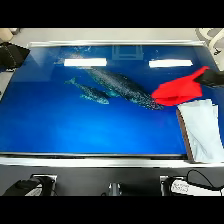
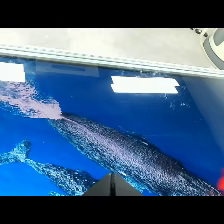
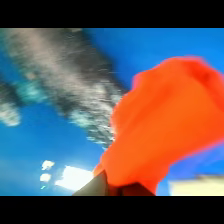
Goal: Fold the shirts.
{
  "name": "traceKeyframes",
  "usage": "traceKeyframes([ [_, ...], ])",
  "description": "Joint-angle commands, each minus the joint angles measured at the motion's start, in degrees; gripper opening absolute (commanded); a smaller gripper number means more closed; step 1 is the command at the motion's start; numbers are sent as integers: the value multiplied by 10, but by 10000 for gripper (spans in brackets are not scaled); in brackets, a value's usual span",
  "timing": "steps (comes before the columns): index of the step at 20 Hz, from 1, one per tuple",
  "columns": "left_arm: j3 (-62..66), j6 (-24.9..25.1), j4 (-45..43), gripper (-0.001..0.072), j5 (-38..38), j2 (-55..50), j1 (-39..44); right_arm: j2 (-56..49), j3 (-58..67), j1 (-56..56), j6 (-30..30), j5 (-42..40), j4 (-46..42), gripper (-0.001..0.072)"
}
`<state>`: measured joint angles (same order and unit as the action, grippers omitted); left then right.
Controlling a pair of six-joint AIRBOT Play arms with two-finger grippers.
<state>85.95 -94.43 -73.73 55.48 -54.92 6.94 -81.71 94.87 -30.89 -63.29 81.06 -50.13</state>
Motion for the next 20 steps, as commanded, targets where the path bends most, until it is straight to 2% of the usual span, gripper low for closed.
traceKeyframes([
  [1,0,1,-1,27,0,0,0,27,30,-84,-24,40,-20,16],
  [6,0,1,-1,26,0,0,0,67,30,-186,-60,50,-22,17],
  [12,0,16,0,26,0,0,0,98,30,-238,-59,180,-38,17],
  [15,0,16,0,26,0,0,2,102,30,-238,-55,248,-148,17],
  [18,0,16,0,27,0,1,3,118,-9,-238,-65,249,-263,17],
  [20,0,20,0,26,0,1,3,137,-72,-238,-66,247,-308,17],
])
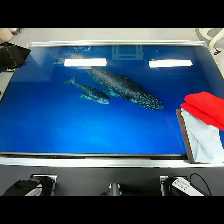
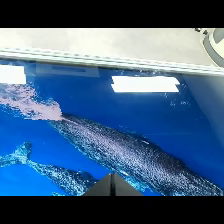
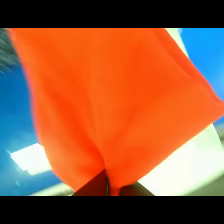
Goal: Fold the shirts.
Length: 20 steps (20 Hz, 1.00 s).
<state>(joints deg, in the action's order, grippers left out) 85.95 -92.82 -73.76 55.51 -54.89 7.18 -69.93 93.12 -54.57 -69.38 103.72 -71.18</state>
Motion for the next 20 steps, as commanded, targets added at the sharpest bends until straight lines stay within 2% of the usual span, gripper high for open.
traceKeyframes([
  [1,0,8,0,26,0,0,0,30,-94,-2,-5,12,-106,17],
  [5,0,9,0,27,0,0,0,57,-246,-2,-31,-61,-108,18],
  [9,0,9,0,27,0,1,0,57,-308,-2,-36,-100,-130,19],
  [10,0,9,2,27,0,1,0,57,-308,-2,-61,-114,-144,106],
  [11,0,9,2,27,0,1,0,57,-308,-2,-78,-124,-150,355],
  [12,0,9,2,27,0,1,0,57,-308,-2,-75,-126,-148,574],
  [13,0,9,2,27,0,1,0,57,-307,-2,-60,-129,-149,627],
  [17,0,9,2,27,0,0,0,57,-231,-2,10,-147,-183,627],
  [19,3,21,2,26,-1,-5,0,57,-144,4,20,-232,-163,601],
  [20,3,30,1,24,-10,-14,0,57,-95,21,43,-295,-150,553],
])
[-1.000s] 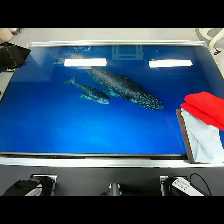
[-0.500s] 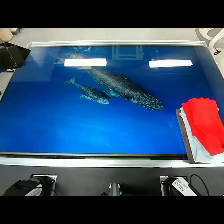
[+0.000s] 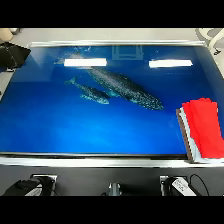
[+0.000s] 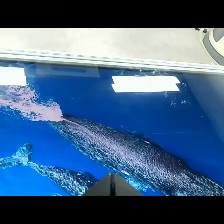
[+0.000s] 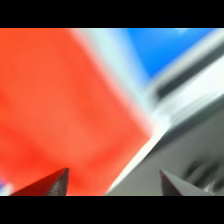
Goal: Fold the shirts.
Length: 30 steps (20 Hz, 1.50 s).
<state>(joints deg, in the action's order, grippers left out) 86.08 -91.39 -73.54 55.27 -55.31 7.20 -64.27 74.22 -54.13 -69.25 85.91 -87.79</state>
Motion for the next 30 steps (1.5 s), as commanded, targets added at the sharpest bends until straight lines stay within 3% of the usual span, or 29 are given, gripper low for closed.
traceKeyframes([
  [1,4,16,-14,24,-15,-23,0,0,139,48,71,-174,19,546],
  [3,23,6,-109,24,18,-74,4,0,200,148,128,-244,16,546],
  [5,33,-62,-259,28,97,-136,12,-2,209,270,133,-235,16,547],
  [6,32,-94,-301,135,148,-167,13,-13,209,329,105,-197,14,548],
  [7,32,-107,-306,460,190,-194,10,-34,209,389,60,-146,6,554],
  [8,30,-107,-302,703,227,-219,10,-60,209,438,34,-103,3,596],
  [9,18,-106,-295,719,252,-240,14,-93,209,485,26,-57,3,679],
  [11,-31,-69,-269,719,253,-250,23,-156,209,554,21,21,17,694],
  [13,-71,-71,-270,719,226,-233,38,-196,209,601,9,73,15,700],
  [30,-73,-70,-270,719,210,-225,43,-210,209,628,15,82,5,691],
])
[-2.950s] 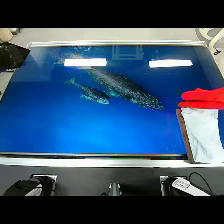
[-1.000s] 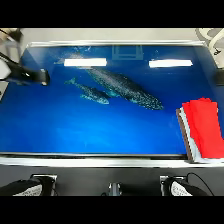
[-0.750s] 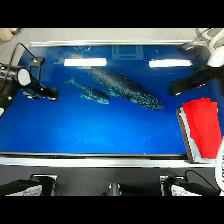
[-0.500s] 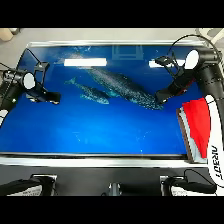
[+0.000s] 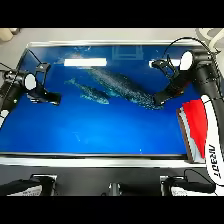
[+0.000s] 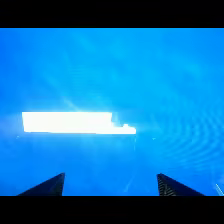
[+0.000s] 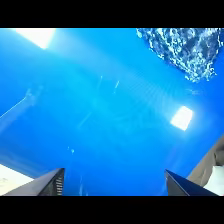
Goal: Fold the shirts.
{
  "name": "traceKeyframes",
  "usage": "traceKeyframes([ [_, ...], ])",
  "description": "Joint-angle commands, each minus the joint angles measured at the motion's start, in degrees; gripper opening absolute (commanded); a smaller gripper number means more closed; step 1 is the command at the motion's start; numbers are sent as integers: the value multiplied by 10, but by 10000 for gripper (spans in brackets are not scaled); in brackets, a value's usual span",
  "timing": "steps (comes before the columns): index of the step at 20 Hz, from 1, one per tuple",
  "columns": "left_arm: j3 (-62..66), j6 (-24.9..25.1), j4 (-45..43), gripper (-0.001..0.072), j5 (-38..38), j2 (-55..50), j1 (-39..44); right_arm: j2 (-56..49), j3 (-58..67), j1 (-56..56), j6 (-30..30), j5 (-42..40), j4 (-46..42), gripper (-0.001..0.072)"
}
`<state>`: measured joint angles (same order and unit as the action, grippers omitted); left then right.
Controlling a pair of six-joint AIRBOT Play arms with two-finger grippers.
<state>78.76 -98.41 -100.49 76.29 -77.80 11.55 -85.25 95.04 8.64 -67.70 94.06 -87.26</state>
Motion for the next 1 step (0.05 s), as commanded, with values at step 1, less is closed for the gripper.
traceKeyframes([
  [1,0,0,0,719,0,0,0,0,1,0,0,1,0,691],
])
